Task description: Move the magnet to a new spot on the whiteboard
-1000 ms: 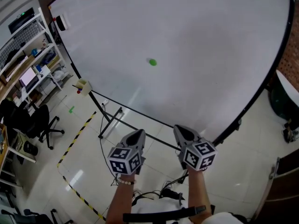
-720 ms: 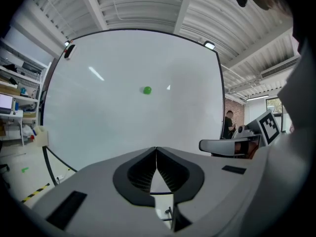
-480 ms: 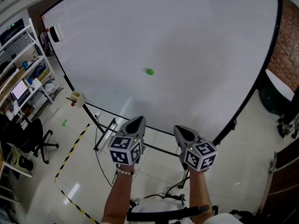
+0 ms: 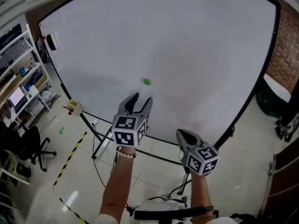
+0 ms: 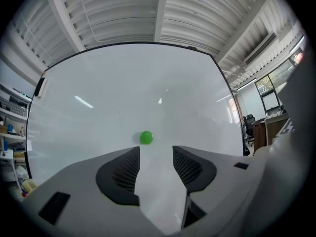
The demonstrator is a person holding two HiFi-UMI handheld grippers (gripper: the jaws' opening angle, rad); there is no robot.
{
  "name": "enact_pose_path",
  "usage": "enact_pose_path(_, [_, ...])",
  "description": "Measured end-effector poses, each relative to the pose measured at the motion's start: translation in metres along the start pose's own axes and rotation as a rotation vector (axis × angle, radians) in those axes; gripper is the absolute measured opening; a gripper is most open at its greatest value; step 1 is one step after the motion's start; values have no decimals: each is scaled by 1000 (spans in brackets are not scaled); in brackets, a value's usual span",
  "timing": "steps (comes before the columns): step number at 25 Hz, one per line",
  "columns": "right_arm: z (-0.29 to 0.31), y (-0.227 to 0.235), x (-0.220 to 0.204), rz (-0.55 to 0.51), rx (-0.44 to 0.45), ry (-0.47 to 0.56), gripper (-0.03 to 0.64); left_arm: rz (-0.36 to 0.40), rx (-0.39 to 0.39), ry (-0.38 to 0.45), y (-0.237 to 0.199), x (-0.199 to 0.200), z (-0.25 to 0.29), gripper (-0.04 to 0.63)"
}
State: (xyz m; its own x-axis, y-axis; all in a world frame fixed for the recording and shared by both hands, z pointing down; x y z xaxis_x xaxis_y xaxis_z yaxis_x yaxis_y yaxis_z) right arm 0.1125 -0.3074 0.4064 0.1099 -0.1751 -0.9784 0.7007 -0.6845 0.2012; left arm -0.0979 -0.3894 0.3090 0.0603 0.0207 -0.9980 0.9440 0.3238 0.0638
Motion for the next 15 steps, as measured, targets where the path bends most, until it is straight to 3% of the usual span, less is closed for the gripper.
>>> enact_pose_path(6, [1, 12, 4, -6, -13, 6, 8, 66, 17, 22, 6, 15, 34, 227])
enact_pose_path(15, [5, 21, 10, -11, -22, 21, 8, 77, 35, 13, -1, 17, 57, 218])
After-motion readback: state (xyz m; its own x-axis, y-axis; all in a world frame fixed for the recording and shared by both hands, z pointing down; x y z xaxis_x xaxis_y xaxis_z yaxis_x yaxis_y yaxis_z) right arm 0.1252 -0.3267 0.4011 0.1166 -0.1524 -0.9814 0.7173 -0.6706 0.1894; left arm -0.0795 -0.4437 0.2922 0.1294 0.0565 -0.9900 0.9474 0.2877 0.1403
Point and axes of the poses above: the fingertips, and each gripper's own axes: z forward along the fingers, y to its right, x out of its top, the point moved 8 cm from there along -z, backward along the fingers, and after that the axes turned 7 degrees about x, right-handed, at the moved point
